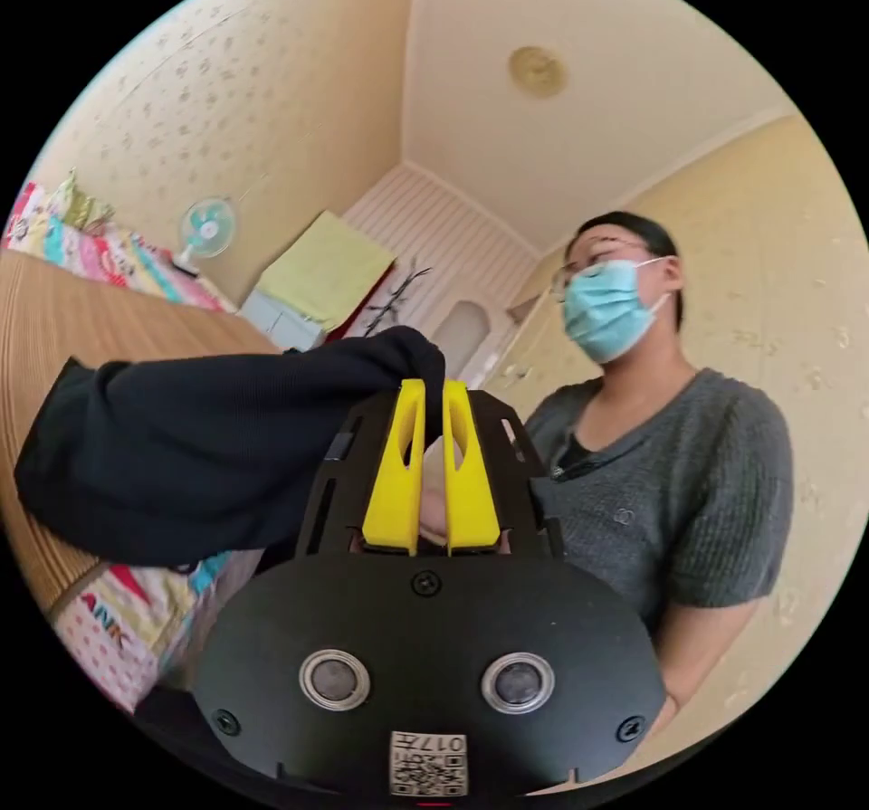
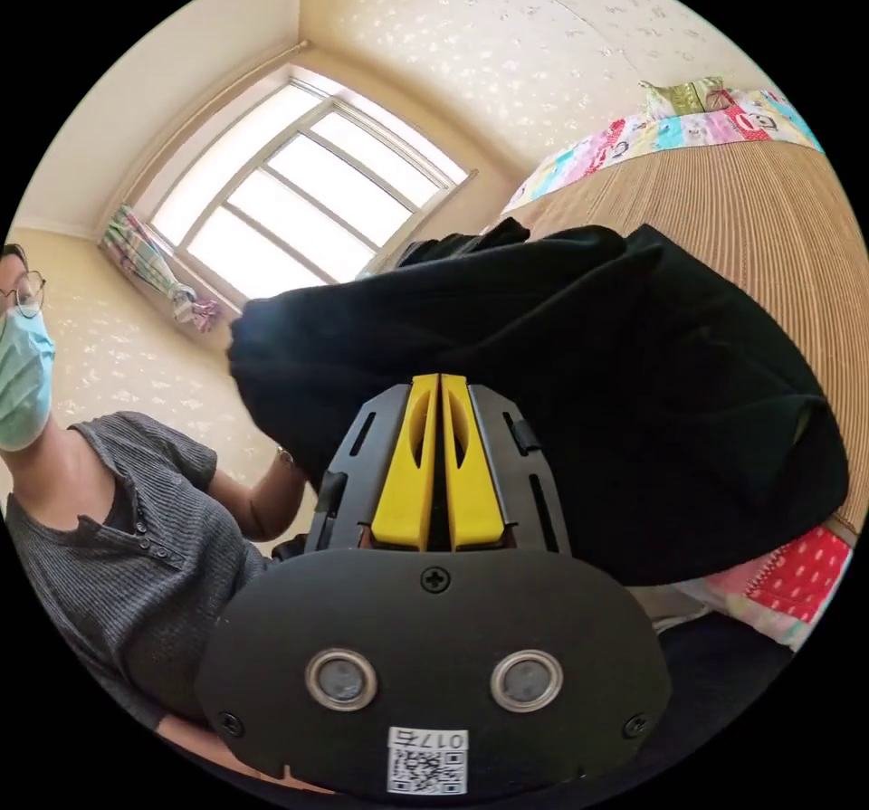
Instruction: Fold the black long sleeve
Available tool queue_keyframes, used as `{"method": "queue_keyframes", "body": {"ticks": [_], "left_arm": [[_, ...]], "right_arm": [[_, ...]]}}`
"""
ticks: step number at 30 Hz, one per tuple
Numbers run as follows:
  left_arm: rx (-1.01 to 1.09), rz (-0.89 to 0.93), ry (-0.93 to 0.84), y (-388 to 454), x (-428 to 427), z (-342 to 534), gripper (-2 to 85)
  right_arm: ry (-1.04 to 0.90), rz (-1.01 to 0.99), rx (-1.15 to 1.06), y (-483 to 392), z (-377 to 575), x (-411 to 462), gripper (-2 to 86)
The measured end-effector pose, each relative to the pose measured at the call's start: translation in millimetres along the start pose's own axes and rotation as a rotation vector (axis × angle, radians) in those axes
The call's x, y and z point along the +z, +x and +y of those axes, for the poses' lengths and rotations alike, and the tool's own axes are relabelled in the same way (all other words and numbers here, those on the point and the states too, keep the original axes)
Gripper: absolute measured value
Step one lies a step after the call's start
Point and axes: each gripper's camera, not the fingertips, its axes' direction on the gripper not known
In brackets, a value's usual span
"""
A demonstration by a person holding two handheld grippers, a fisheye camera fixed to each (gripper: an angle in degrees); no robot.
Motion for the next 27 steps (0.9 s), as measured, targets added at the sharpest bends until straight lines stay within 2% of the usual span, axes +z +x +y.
{"method": "queue_keyframes", "body": {"ticks": [2, 4, 8, 12, 16, 19, 23, 24, 27], "left_arm": [[0.174, 0.198, 0.180, 26.9, -56.5, -6.0, 3.3], [0.287, 0.332, 0.295, 40.0, -92.2, -9.6, 3.2], [0.601, 0.748, 0.483, 67.4, -154.5, -21.2, 2.7], [0.681, 0.857, 0.520, 93.2, -184.0, -34.9, 2.4], [0.696, 1.021, 0.577, 109.0, -192.0, -35.1, 2.5], [0.732, 1.121, 0.571, 128.6, -190.2, -33.6, 2.1], [0.722, 1.172, 0.543, 153.7, -192.3, -36.2, 2.1], [0.718, 1.175, 0.539, 157.2, -193.8, -36.5, 2.2], [0.694, 1.165, 0.535, 171.6, -202.9, -36.3, 2.2]], "right_arm": [[-0.107, 0.139, -0.013, -14.3, 0.0, 16.9, 0.6], [-0.141, 0.083, -0.133, -45.1, 7.0, 31.7, 0.8], [-0.070, -0.028, -0.131, -63.0, 19.0, 34.9, 1.3], [0.050, -0.009, -0.175, -79.2, 38.5, 21.9, 3.6], [0.035, 0.062, -0.266, -107.2, 45.9, 51.5, 11.2], [0.031, 0.042, -0.317, -130.4, 37.4, 86.9, 12.9], [0.087, 0.081, -0.334, -161.1, 19.1, 106.0, 9.5], [0.146, 0.124, -0.308, -166.4, 14.4, 99.7, 7.9], [0.209, 0.088, -0.313, -175.1, 2.4, 76.3, 5.0]]}}
